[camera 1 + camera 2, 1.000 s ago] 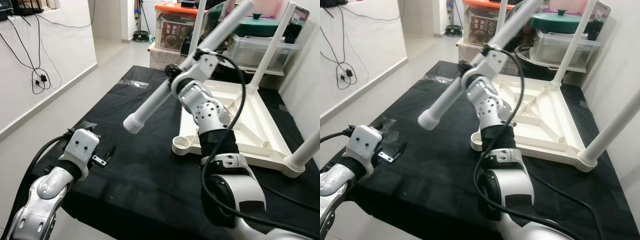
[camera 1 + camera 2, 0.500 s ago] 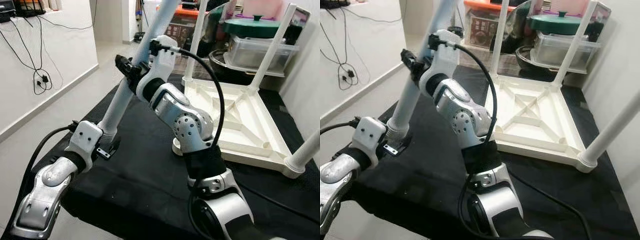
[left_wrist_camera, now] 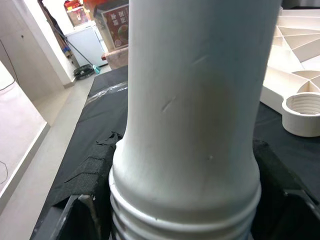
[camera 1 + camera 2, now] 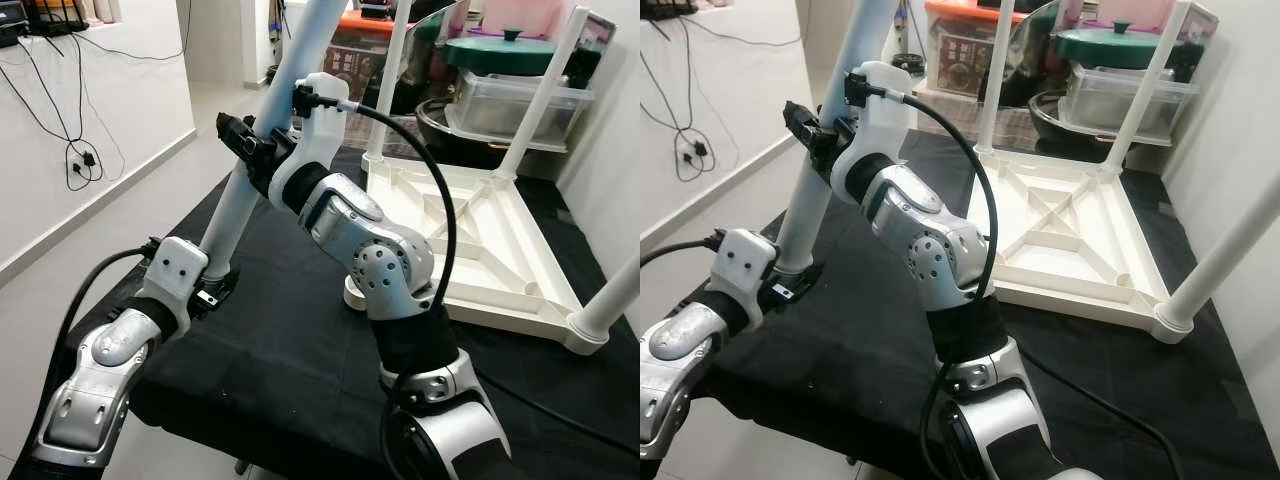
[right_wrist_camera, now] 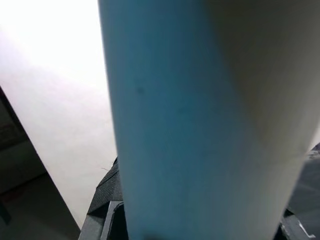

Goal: Building children table

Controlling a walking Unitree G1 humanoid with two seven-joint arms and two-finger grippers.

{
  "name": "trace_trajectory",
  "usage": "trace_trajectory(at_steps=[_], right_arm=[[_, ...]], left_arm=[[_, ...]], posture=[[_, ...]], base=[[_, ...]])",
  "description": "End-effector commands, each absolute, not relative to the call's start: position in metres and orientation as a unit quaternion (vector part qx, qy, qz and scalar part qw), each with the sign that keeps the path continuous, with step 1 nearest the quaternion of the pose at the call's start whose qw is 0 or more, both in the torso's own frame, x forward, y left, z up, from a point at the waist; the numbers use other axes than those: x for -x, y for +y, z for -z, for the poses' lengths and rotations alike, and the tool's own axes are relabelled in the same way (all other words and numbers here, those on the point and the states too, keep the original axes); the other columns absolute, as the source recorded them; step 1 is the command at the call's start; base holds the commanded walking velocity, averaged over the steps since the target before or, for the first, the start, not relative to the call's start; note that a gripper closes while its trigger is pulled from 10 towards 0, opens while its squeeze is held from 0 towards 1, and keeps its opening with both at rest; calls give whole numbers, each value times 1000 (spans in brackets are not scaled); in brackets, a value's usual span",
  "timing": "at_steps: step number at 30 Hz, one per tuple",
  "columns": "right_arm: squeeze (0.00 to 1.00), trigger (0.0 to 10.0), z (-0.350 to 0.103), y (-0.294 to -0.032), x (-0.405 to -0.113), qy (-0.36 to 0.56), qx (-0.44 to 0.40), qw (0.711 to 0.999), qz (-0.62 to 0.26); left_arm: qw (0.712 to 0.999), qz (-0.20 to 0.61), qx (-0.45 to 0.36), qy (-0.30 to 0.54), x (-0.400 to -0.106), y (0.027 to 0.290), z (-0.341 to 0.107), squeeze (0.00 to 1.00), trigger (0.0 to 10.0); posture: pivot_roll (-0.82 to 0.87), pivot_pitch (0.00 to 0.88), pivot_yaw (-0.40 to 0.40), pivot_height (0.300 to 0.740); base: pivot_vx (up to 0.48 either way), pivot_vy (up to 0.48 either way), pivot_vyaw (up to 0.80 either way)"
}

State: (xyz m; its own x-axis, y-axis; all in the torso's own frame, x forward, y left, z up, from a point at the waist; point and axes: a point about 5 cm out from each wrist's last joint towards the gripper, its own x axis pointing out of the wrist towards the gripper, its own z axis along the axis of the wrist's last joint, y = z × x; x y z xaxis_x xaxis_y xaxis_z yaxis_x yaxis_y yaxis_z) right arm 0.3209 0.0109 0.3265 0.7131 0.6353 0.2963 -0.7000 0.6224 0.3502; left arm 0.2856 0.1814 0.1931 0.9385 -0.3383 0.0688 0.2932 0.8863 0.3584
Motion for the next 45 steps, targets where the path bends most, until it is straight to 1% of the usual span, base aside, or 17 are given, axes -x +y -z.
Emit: trace_trajectory(at_steps=[1,9,10,11,12,14,15,19,21,22,25,31,32,34,36,41,45], right_arm=[[0,0,-323,21,-312,-61,-248,880,-401],[0,0,-319,22,-310,-56,-239,878,-411],[0,10000,-318,23,-310,-54,-238,876,-415],[0,10000,-318,23,-310,-52,-234,876,-420],[682,10000,-317,21,-312,-57,-236,873,-424],[682,10000,-316,19,-313,-61,-238,871,-426],[1000,10000,-317,17,-313,-73,-242,864,-436],[1000,10000,-322,13,-309,-108,-245,838,-474],[0,10000,-322,6,-299,-137,-246,787,-548],[0,10000,-320,3,-294,-141,-243,765,-580],[0,10000,-315,-1,-289,-136,-236,736,-620],[0,10000,-306,-3,-284,-124,-219,713,-655],[0,6745,-301,-3,-283,-115,-212,704,-668],[0,6745,-297,-4,-282,-110,-207,699,-676],[0,0,-291,-5,-282,-108,-199,694,-684],[0,0,-287,-8,-283,-111,-190,684,-695],[0,0,-283,-11,-287,-108,-184,695,-687]], left_arm=[[972,155,-163,-69,-287,184,-193,0,0],[970,164,-163,-73,-287,180,-194,0,0],[970,167,-164,-71,-287,179,-194,0,0],[969,173,-161,-67,-286,178,-193,0,0],[967,188,-160,-63,-284,176,-191,0,8667],[965,198,-159,-61,-282,174,-191,0,8667],[962,215,-156,-58,-278,171,-190,0,10000],[956,246,-148,-58,-271,167,-191,0,10000],[946,288,-134,-58,-261,161,-193,0,10000],[941,307,-131,-58,-256,158,-194,0,10000],[932,334,-128,-52,-248,156,-194,0,10000],[916,375,-138,-32,-236,154,-189,0,10000],[911,387,-142,-25,-232,155,-188,0,10000],[908,393,-144,-21,-230,155,-188,0,10000],[905,400,-144,-14,-228,155,-188,0,10000],[898,416,-142,-3,-222,153,-187,0,10000],[894,425,-142,5,-220,153,-186,0,10000]], posture=[[77,0,-45,740],[77,0,-46,740],[77,0,-46,740],[77,0,-47,740],[81,0,-50,740],[81,0,-51,740],[85,0,-55,740],[87,0,-56,740],[95,0,-58,740],[95,0,-58,740],[95,0,-58,740],[98,0,-57,740],[101,0,-58,740],[101,0,-58,740],[102,0,-57,740],[101,0,-55,740],[99,0,-55,740]], base=[[0,0,0],[0,0,0],[0,0,0],[0,0,0],[0,0,0],[0,0,0],[0,0,0],[0,0,0],[0,0,0],[0,0,0],[0,0,0],[0,0,0],[0,0,0],[0,0,0],[0,0,0],[0,0,0],[0,0,0]])
